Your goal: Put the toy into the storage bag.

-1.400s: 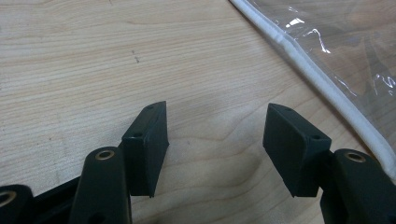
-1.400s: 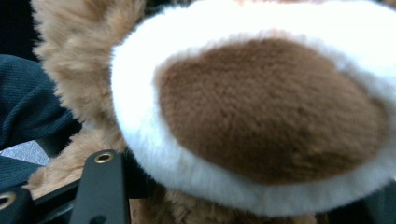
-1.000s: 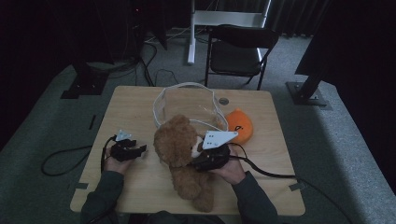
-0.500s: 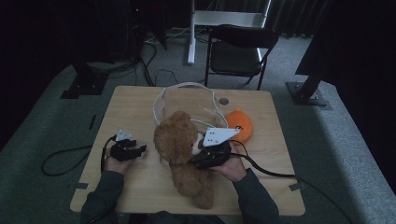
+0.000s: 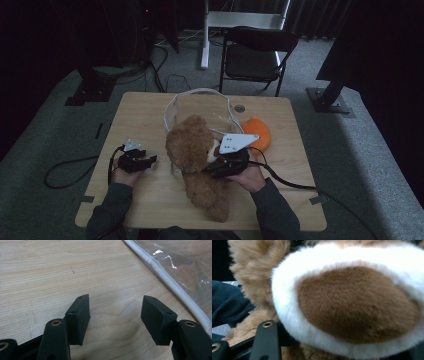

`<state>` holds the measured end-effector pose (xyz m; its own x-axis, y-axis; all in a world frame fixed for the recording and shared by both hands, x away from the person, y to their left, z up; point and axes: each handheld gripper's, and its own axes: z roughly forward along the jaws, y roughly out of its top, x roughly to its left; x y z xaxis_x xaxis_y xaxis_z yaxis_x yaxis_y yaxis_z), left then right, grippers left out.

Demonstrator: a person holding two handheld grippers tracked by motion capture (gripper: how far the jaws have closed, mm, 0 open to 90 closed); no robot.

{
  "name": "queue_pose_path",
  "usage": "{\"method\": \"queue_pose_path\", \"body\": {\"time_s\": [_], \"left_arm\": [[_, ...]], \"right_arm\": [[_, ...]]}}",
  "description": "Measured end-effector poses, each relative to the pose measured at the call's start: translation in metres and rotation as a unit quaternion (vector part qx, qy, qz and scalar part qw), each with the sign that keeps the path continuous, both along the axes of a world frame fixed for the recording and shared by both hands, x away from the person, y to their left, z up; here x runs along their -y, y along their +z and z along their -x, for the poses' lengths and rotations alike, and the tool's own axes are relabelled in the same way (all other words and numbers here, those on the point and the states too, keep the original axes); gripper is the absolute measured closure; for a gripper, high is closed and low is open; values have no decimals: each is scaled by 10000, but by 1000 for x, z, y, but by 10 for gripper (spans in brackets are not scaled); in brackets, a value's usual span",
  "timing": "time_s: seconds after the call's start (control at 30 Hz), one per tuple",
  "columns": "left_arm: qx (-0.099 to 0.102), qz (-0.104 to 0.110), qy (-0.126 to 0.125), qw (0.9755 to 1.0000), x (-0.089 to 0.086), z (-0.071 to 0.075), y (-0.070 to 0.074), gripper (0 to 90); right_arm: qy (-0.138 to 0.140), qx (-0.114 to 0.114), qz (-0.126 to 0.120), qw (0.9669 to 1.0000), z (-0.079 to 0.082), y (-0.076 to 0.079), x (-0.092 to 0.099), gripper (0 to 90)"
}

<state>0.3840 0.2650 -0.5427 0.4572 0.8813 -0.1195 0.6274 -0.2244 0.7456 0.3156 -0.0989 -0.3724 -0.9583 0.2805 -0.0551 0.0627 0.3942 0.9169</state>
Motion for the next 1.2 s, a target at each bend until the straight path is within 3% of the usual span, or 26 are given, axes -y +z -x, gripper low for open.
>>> {"method": "queue_pose_path", "body": {"time_s": [1.2], "left_arm": [[-11, 17, 9, 10000, -1, 0, 0, 402]], "right_arm": [[-104, 86, -277, 9995, -2, 27, 9, 378]]}}
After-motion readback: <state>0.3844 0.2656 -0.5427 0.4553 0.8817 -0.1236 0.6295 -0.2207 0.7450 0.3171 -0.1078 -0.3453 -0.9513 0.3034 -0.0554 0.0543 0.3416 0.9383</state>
